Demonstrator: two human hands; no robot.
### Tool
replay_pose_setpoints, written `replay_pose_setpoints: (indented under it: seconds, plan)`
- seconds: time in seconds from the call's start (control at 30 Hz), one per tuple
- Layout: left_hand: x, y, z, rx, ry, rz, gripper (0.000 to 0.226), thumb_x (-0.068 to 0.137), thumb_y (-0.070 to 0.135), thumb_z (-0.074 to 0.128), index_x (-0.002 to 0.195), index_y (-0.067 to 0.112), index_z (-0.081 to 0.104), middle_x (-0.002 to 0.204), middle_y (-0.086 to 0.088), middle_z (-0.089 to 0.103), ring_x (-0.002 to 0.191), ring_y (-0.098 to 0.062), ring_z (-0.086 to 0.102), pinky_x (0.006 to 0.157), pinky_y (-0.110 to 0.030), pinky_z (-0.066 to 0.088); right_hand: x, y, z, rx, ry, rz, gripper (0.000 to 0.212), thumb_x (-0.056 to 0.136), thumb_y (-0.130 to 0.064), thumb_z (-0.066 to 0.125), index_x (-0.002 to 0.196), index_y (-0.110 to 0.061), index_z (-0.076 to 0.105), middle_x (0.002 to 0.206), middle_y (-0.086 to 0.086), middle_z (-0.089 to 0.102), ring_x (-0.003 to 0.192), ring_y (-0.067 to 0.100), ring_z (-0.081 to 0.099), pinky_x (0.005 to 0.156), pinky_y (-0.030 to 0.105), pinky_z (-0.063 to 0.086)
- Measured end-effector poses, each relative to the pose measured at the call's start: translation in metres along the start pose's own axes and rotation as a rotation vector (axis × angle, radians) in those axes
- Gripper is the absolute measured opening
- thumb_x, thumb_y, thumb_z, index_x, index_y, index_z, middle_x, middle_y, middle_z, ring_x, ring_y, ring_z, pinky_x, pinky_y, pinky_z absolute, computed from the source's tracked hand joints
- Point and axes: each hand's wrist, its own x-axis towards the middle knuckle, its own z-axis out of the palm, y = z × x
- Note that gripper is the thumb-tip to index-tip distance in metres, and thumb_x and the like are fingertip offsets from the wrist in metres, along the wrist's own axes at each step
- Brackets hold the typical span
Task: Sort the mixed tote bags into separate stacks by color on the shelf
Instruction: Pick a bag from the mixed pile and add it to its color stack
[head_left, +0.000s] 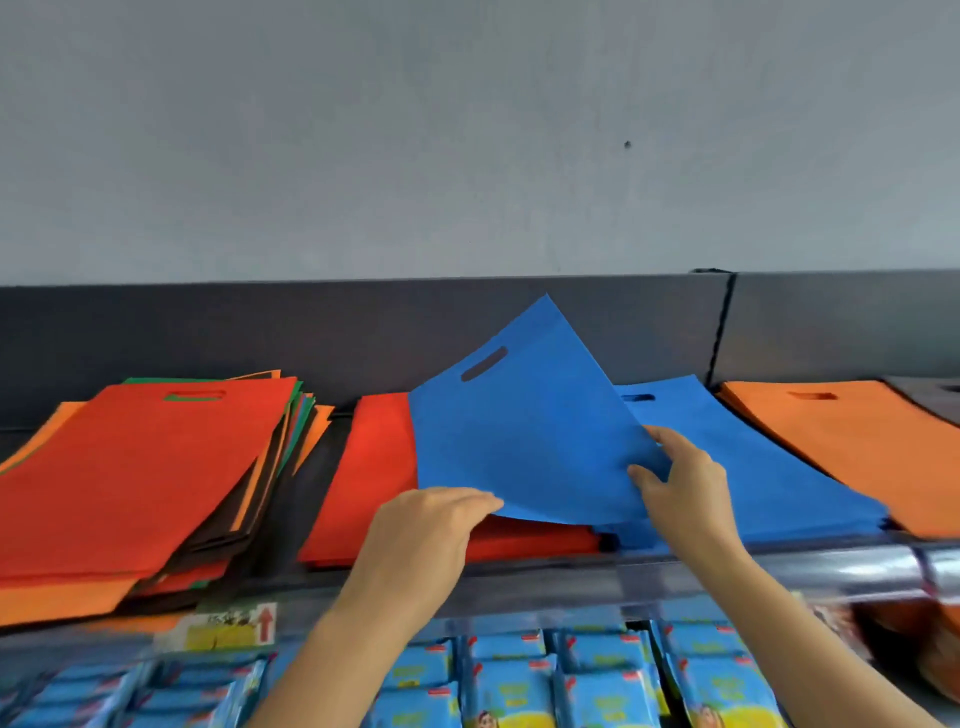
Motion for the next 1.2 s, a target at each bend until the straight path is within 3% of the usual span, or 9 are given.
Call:
replay_pose_setpoints:
  seconds: [0.1,0.2,0.27,0.53,0.67,0.8,0.97,1.1,1.2]
  plan:
    - [0.022,0.033,0.018,-0.067,-0.02,0.051,0.044,0.061,0.008,0.059,0.095,0.031,0.074,0.093,0.017,0.072,0.082,-0.002,0.068,0.061,-0.017,0.052,0.011,0.025,-0.038,-0.057,0.072,0.046,0.046,0.091,-0.006,0.056,0.135,-0.016,0.048,0.098,0.003,0.056,0.075,0.021,0.053,0.072,0.038,0.051]
    - [0.043,0.061,0.038,-0.106,-0.101,0.051,0.052,0.089,0.002,0.042,0.131,0.03,0.054,0.133,0.013,0.055,0.122,-0.006,0.05,0.095,-0.024,0.041,0.021,0.049,-0.067,-0.12,0.125,0.066,0.049,0.091,-0.005,0.056,0.137,-0.011,0.045,0.098,0.005,0.052,0.065,0.014,0.043,0.066,0.032,0.042]
    - [0.052,0.077,0.051,-0.14,-0.156,0.037,0.053,0.093,0.002,0.037,0.138,0.03,0.046,0.14,0.012,0.047,0.129,-0.007,0.042,0.101,-0.024,0.035,0.024,0.066,-0.08,-0.171,0.129,0.07,0.049,0.09,-0.005,0.056,0.137,-0.011,0.045,0.099,0.008,0.056,0.063,0.016,0.047,0.062,0.031,0.04]
    - [0.069,0.107,0.085,-0.162,-0.314,0.104,0.044,0.097,0.005,0.037,0.135,0.022,0.05,0.134,0.006,0.055,0.126,-0.013,0.045,0.1,-0.033,0.041,0.037,0.114,-0.104,-0.32,0.135,0.111,0.05,0.088,-0.007,0.059,0.136,-0.011,0.047,0.121,0.018,0.06,0.101,0.037,0.057,0.075,0.037,0.044]
    - [0.074,0.115,0.089,-0.193,-0.395,0.091,0.032,0.102,0.02,0.036,0.122,0.012,0.059,0.123,-0.004,0.061,0.118,-0.02,0.051,0.093,-0.042,0.045,0.045,0.118,-0.111,-0.546,0.128,0.104,0.056,0.083,-0.011,0.064,0.136,-0.014,0.047,0.13,0.013,0.05,0.116,0.035,0.041,0.093,0.04,0.036]
    - [0.074,0.118,0.088,-0.193,-0.42,0.095,0.034,0.103,0.018,0.035,0.129,0.013,0.055,0.132,-0.002,0.055,0.125,-0.016,0.046,0.101,-0.038,0.04,0.045,0.116,-0.106,-0.634,0.048,0.062,0.043,0.086,-0.005,0.056,0.127,-0.016,0.057,0.134,0.004,0.05,0.118,0.029,0.039,0.092,0.038,0.037]
    - [0.063,0.105,0.072,-0.175,-0.285,0.115,0.035,0.102,0.02,0.037,0.132,0.016,0.053,0.145,0.0,0.042,0.135,-0.014,0.035,0.109,-0.029,0.031,0.043,0.079,-0.072,-0.462,-0.061,-0.077,0.036,0.093,-0.003,0.047,0.126,-0.013,0.057,0.136,0.004,0.052,0.125,0.025,0.043,0.092,0.033,0.039]
    - [0.034,0.061,0.035,-0.086,-0.055,0.094,0.028,0.089,0.023,0.049,0.103,0.021,0.073,0.114,0.003,0.068,0.104,-0.012,0.063,0.085,-0.027,0.053,0.027,0.03,-0.016,-0.358,-0.2,-0.255,0.035,0.094,-0.015,0.053,0.129,-0.016,0.055,0.135,0.002,0.053,0.121,0.022,0.049,0.096,0.03,0.039]
    - [0.003,0.016,-0.005,-0.014,-0.012,-0.053,0.032,0.086,0.031,0.044,0.097,0.027,0.074,0.105,0.011,0.07,0.096,-0.007,0.064,0.08,-0.023,0.053,0.007,-0.01,0.035,-0.283,-0.281,-0.398,0.035,0.091,-0.016,0.058,0.126,-0.015,0.058,0.13,0.003,0.057,0.121,0.022,0.051,0.098,0.028,0.036]
